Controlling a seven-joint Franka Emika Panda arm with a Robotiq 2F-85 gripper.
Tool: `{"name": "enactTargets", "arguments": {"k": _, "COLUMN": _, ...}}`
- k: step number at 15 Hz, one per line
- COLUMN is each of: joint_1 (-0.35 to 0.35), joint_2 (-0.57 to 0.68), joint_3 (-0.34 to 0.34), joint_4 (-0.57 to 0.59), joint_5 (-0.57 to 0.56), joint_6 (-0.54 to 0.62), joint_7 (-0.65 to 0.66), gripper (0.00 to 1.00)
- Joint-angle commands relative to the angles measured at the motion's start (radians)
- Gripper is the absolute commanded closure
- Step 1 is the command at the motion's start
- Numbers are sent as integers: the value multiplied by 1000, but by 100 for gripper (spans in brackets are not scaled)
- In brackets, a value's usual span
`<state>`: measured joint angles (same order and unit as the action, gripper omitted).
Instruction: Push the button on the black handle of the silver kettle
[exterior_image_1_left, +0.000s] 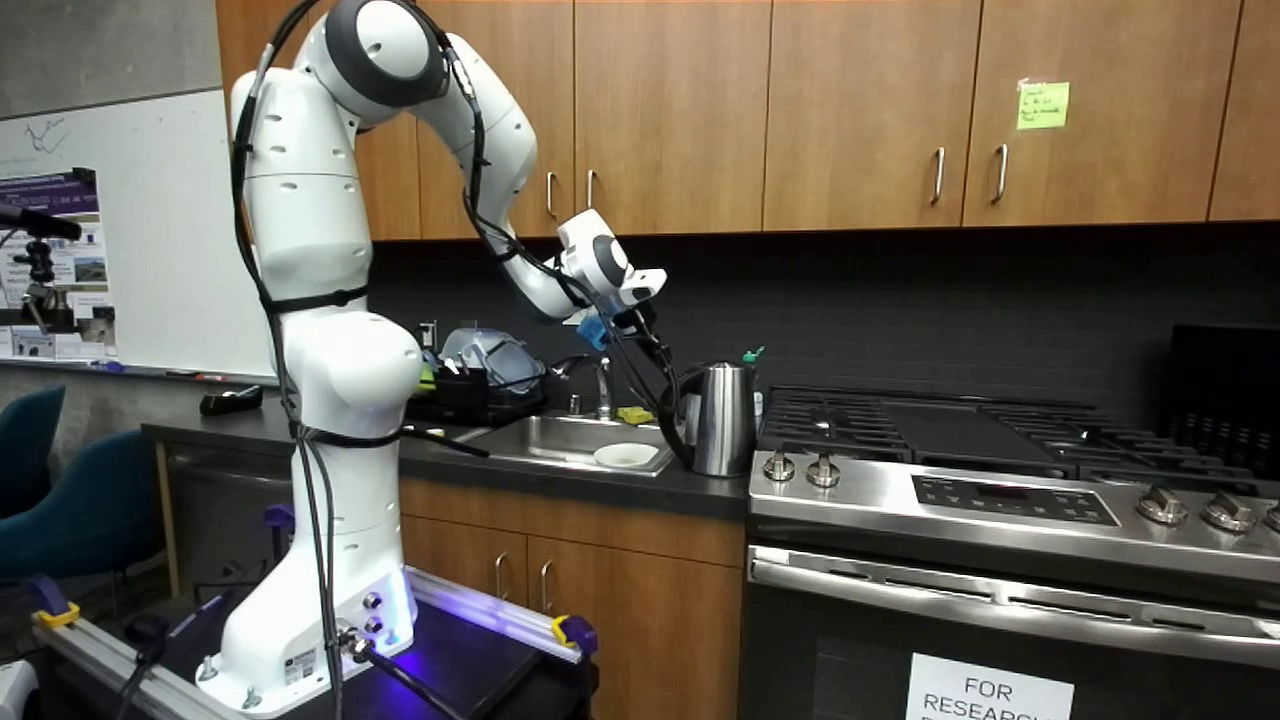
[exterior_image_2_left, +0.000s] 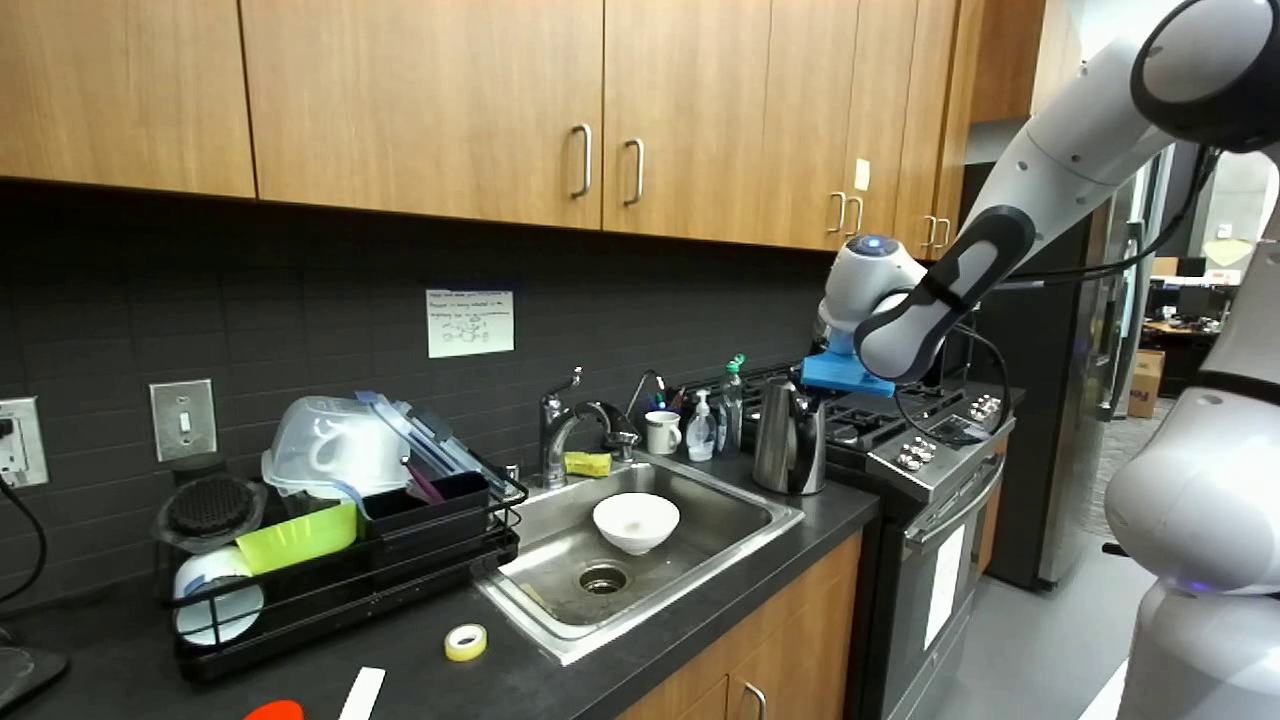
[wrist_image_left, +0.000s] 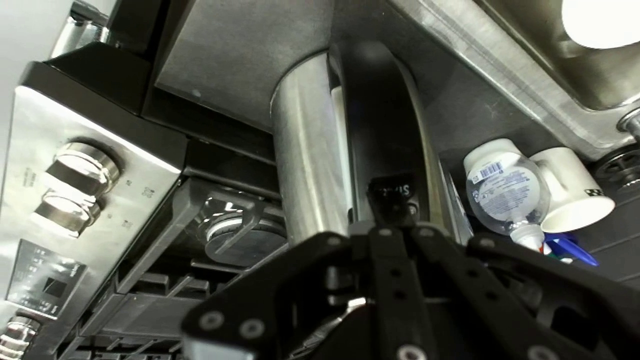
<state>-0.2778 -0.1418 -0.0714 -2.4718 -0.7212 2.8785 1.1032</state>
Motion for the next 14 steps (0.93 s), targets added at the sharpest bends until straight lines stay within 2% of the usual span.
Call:
{"name": "enactTargets", "arguments": {"k": 1, "joint_1": -8, "joint_2": 22, "joint_3": -8, "joint_4": 20, "joint_5": -16, "joint_6": 24, "joint_7": -11, "gripper": 100}}
{"name": "enactTargets", "arguments": {"k": 14, "joint_1": 5, "joint_2": 88, "joint_3": -18, "joint_4": 54, "joint_5": 25, "joint_6": 81, "joint_7": -18, "gripper": 100}}
